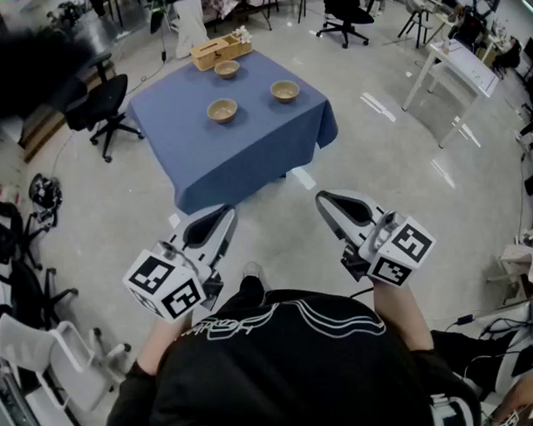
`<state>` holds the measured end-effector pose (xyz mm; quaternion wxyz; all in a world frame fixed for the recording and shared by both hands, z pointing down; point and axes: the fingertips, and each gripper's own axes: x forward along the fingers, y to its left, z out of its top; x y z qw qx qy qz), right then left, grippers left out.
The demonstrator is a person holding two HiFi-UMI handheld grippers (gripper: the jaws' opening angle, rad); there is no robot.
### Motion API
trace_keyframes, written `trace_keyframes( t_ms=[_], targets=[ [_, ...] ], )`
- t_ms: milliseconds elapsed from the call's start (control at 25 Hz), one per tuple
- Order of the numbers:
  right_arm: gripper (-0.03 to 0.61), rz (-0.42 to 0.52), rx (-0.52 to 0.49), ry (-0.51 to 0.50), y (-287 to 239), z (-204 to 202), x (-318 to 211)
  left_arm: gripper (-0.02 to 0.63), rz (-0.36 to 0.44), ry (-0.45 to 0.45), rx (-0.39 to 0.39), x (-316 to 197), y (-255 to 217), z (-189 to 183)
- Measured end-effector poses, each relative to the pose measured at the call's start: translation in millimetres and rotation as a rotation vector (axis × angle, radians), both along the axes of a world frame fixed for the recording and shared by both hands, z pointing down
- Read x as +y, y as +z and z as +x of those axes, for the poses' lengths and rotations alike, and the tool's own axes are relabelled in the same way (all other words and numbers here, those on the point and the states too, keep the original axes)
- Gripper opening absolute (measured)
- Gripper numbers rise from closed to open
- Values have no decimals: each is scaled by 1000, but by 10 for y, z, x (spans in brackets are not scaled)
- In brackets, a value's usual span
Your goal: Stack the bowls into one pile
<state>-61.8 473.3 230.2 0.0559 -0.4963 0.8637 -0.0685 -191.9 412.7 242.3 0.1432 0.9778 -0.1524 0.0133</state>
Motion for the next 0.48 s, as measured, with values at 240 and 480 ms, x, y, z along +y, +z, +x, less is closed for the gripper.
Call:
trace_keyframes(
  t_ms=[240, 480],
  targets=[
    [28, 18, 21, 50, -40, 29, 28, 34, 6, -7, -4, 2, -15, -48],
    [220, 17, 27, 77, -24, 103, 18, 34, 10, -12, -17, 7, -9, -24]
  ],
)
